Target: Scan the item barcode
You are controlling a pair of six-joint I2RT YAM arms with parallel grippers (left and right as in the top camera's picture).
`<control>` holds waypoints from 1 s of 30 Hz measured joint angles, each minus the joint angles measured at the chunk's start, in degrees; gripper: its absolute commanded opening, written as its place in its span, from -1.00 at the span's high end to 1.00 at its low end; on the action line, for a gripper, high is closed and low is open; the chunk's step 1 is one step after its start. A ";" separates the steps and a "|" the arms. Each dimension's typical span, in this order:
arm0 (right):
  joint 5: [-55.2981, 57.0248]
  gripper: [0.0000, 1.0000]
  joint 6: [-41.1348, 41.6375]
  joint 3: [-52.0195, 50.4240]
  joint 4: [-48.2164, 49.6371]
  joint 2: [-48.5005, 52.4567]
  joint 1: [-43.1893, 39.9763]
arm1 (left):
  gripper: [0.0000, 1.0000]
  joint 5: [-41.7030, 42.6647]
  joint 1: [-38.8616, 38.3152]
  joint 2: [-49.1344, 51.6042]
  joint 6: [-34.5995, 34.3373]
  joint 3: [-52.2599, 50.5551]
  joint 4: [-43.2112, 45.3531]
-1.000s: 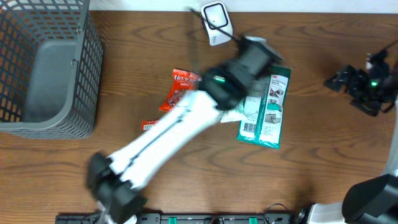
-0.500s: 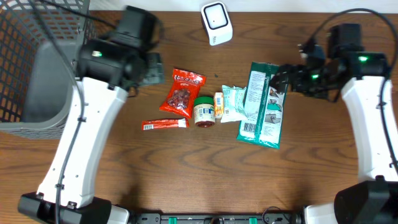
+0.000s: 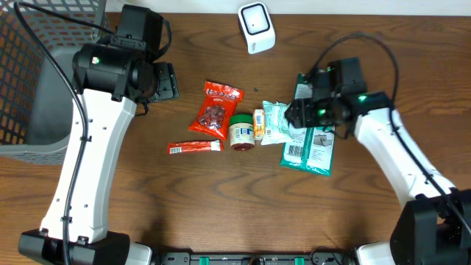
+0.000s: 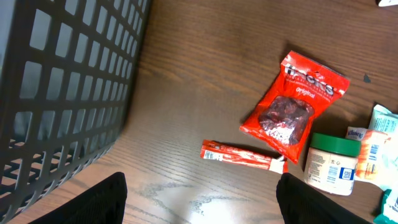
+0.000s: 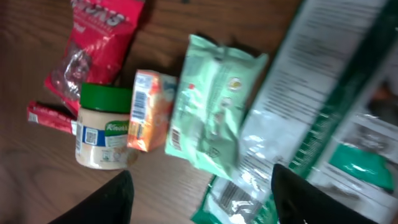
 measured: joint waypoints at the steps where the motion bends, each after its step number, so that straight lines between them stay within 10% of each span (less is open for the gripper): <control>1: -0.07 -0.31 0.00 -0.63 0.94 0.07 0.59 | -0.55 0.00 0.00 0.00 0.00 0.00 0.00; 8: -0.44 -0.01 3.02 1.86 -0.11 5.03 2.10 | -0.56 0.46 0.00 0.00 0.00 -0.07 -0.02; 10: -0.44 0.41 3.65 4.85 -2.78 7.93 2.10 | -0.55 0.59 0.00 0.00 0.00 -0.07 -0.02; 18: -0.44 0.91 4.96 8.90 -5.62 14.64 3.37 | -0.55 1.18 0.00 0.00 0.00 -0.13 -0.48; 30: 0.04 0.98 5.07 8.94 -6.51 21.75 5.79 | -0.55 1.33 0.00 0.00 0.00 -1.07 -0.50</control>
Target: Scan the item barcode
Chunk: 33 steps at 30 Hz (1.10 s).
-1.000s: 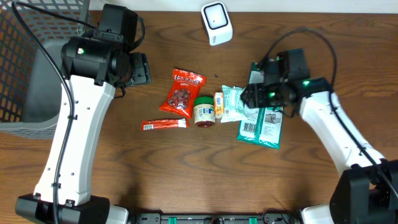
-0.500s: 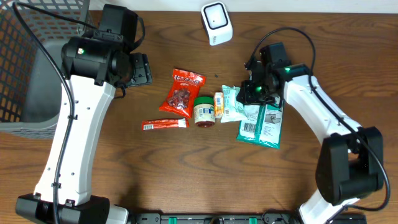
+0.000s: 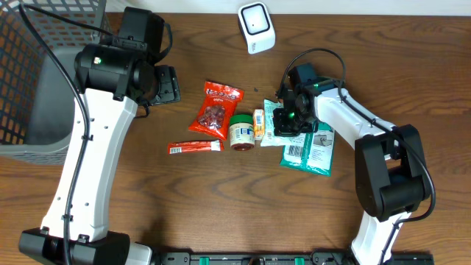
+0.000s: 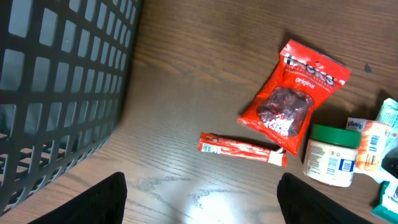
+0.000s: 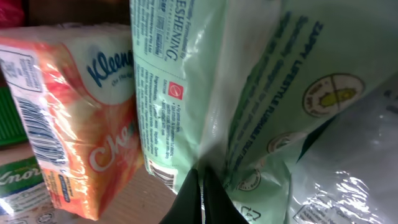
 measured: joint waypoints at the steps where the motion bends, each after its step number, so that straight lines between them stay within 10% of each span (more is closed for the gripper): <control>1: 0.04 0.98 0.00 0.02 0.02 0.07 0.00 | -0.55 0.00 0.00 0.00 0.00 0.00 0.00; 16: -0.46 0.93 -0.44 10.51 -2.78 -1.79 -2.34 | -0.56 0.00 0.00 0.00 0.02 0.00 0.02; 33: 11.78 0.98 -0.81 -0.46 12.63 0.44 -1.55 | -0.56 0.00 0.00 0.00 0.02 0.00 0.07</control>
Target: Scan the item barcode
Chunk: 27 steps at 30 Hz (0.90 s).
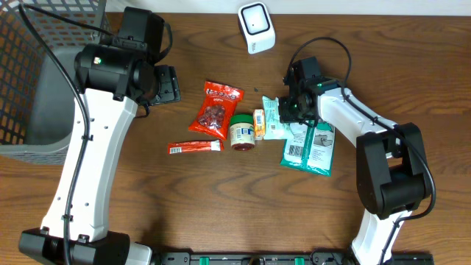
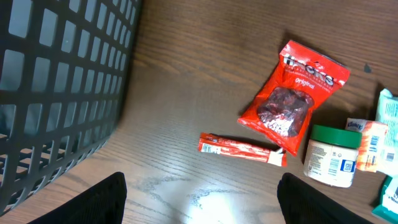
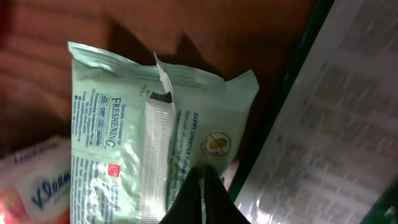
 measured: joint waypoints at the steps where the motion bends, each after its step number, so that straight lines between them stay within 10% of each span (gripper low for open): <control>1: 0.33 0.97 -0.04 0.02 0.20 0.00 0.00 | -0.56 0.00 0.00 0.00 -0.02 0.00 0.00; 16: -2.01 0.93 -0.87 6.88 -17.20 -6.80 0.13 | -0.56 0.00 0.00 0.00 -0.02 0.00 0.00; 27: -2.27 0.94 -0.57 -6.60 -7.93 -6.78 1.73 | -0.56 0.00 0.00 0.00 -0.02 0.00 0.00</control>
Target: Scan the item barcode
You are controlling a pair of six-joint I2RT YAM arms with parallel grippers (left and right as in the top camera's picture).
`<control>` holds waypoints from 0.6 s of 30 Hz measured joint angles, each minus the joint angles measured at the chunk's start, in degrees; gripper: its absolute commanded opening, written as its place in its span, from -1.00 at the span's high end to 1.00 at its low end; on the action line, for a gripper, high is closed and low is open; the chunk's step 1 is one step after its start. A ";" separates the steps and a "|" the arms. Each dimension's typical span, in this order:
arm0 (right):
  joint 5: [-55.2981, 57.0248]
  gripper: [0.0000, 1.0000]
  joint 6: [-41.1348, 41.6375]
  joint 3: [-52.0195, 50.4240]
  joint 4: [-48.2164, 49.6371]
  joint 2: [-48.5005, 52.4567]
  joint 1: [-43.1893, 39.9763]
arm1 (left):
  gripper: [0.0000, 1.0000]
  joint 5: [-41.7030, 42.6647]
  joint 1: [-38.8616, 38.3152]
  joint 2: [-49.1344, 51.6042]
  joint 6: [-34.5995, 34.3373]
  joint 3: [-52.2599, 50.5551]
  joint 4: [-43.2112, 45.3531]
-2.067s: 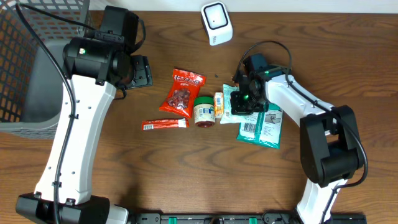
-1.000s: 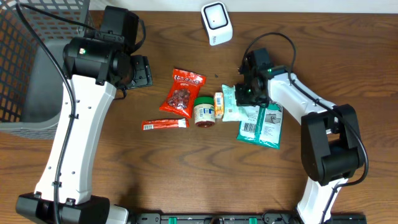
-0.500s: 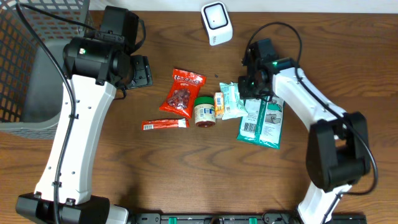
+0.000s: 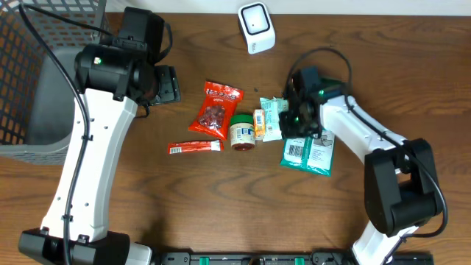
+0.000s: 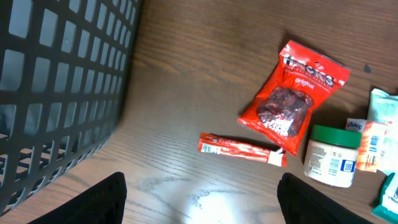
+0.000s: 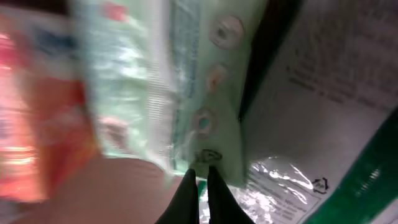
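My right gripper [image 6: 203,179] is shut on the edge of a mint-green wipes pack [image 6: 186,81], which is blurred in the right wrist view. From overhead, the right gripper [image 4: 294,120] holds the wipes pack [image 4: 274,116] beside the row of items. The white scanner [image 4: 256,27] stands at the back of the table. My left gripper [image 5: 202,202] is open with nothing in it, hanging over bare wood near the basket; overhead, the left gripper [image 4: 167,82] sits left of the items.
A red snack bag [image 4: 216,109], a red stick pack [image 4: 194,147], a green-lidded jar [image 4: 241,131] and an orange tissue pack [image 4: 258,124] lie mid-table. A green-and-white pouch [image 4: 309,147] lies under my right arm. A black wire basket [image 4: 37,66] stands at far left.
My right gripper has shifted a little toward the front of the table, still shut on the wipes pack, and the pack has moved slightly left. The left arm has not moved.
My right gripper hung open above the wipes pack and the pouch. Then it was down at the pack and shut on its edge. It has kept that hold, and the pack has shifted slightly. The left gripper stayed open in place.
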 measured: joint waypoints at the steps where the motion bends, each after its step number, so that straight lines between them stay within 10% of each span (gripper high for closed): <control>1: 0.55 0.96 0.17 -1.33 1.11 0.00 0.00 | -0.56 0.00 0.00 0.00 0.02 0.00 0.02; 18: -1.07 0.95 1.01 4.31 0.11 -3.17 0.00 | -0.56 0.00 0.00 0.00 0.00 -0.02 0.00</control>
